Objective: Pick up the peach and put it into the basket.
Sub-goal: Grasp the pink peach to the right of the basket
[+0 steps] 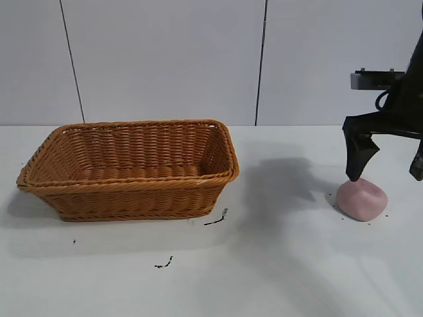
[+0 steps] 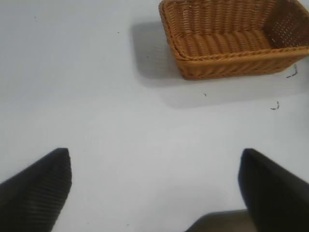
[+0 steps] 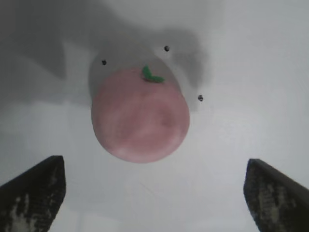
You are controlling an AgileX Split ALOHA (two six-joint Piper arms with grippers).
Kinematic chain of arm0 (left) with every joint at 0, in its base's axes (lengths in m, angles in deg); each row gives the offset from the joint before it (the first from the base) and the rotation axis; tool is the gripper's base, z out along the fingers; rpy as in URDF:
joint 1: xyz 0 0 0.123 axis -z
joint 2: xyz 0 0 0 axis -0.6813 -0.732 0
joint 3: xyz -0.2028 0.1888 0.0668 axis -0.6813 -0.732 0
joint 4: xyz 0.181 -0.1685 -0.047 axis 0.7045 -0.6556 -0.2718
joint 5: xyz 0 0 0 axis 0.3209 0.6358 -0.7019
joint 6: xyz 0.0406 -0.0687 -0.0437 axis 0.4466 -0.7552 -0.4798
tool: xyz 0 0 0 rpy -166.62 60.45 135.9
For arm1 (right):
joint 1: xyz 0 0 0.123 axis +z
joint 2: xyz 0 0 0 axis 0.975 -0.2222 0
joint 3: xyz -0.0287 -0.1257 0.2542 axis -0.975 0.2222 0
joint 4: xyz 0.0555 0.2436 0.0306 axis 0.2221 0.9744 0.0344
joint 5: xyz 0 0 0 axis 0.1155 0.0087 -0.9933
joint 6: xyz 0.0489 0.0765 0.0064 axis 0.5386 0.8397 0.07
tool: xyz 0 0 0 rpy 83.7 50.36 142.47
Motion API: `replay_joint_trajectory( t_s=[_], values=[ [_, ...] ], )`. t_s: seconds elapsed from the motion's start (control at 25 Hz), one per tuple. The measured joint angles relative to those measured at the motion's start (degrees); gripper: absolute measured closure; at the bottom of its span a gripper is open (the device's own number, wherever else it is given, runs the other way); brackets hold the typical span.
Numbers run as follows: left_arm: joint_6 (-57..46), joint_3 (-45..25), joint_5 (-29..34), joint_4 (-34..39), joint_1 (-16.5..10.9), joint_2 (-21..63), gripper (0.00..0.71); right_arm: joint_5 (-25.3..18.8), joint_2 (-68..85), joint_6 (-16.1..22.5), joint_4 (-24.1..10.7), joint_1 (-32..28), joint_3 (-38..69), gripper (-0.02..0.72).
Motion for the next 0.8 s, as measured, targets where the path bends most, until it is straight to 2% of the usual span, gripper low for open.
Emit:
replay_joint_trajectory(
  t_s=[0.12, 0.32, 0.8],
  values=[
    [0.0, 0.0, 0.0, 0.0, 0.0, 0.0, 0.018, 0.48, -0.96, -0.94, 0.14, 0.99, 0.0, 0.014],
    [0.0, 0.0, 0.0, 0.0, 0.0, 0.0, 0.018, 2.28, -2.41, -0.67, 0.26, 1.38, 0.0, 0.014],
    [0.0, 0.0, 0.0, 0.0, 0.0, 0.0, 0.018, 3.53, -6.27, -0.62, -0.08, 1.38, -0.31, 0.014]
  ],
)
